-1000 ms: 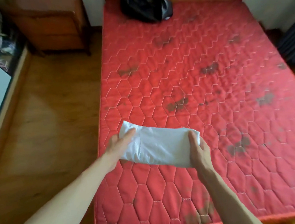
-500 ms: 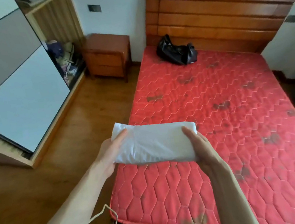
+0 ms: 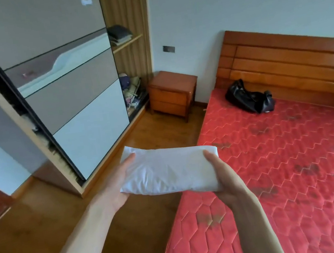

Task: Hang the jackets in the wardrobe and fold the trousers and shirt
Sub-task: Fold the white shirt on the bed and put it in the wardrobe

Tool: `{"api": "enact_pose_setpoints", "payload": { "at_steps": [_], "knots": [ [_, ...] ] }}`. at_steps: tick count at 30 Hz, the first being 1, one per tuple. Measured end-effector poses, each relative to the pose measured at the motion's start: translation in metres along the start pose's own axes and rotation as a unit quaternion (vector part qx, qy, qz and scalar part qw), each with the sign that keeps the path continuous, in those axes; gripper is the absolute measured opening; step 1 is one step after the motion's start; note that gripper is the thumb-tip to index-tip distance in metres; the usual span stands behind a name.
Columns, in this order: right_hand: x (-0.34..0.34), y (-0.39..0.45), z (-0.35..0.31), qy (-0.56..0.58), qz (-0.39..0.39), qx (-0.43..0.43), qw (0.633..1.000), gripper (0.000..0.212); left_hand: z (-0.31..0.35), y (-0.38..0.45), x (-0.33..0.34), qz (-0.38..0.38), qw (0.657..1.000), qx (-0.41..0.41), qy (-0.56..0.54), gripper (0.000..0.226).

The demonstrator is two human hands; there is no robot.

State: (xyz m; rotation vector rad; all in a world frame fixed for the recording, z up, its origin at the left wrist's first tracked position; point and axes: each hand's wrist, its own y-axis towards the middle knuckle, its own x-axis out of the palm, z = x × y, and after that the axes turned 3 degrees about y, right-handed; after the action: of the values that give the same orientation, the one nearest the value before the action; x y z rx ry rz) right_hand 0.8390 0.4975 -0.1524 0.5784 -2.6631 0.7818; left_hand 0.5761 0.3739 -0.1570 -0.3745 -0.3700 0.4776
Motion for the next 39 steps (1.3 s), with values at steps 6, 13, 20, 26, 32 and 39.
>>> {"api": "enact_pose_setpoints", "payload": {
  "at_steps": [6, 13, 20, 26, 32, 39],
  "knots": [
    [0.106, 0.052, 0.012, -0.006, 0.013, -0.021, 1.0, 0.048, 0.06, 0.042, -0.093, -0.005, 1.0, -0.014, 0.002, 0.058],
    [0.207, 0.111, 0.02, -0.019, 0.039, -0.034, 0.998, 0.052, 0.123, 0.105, -0.181, -0.014, 1.0, -0.015, -0.005, 0.057],
    [0.244, 0.155, -0.006, -0.024, 0.076, -0.085, 0.993, 0.045, 0.162, 0.172, -0.194, -0.024, 1.0, -0.011, -0.014, 0.058],
    [0.242, 0.202, -0.03, -0.01, 0.119, -0.108, 0.987, 0.043, 0.188, 0.236, -0.175, -0.047, 0.999, -0.014, 0.0, 0.063],
    [0.221, 0.277, -0.076, 0.015, 0.118, -0.084, 0.989, 0.054, 0.229, 0.33, -0.129, -0.069, 0.997, 0.004, 0.029, 0.091],
    [0.199, 0.377, -0.152, -0.004, 0.108, -0.082, 0.991, 0.054, 0.287, 0.433, -0.066, -0.071, 0.996, -0.001, 0.053, 0.061]
  ]
}}
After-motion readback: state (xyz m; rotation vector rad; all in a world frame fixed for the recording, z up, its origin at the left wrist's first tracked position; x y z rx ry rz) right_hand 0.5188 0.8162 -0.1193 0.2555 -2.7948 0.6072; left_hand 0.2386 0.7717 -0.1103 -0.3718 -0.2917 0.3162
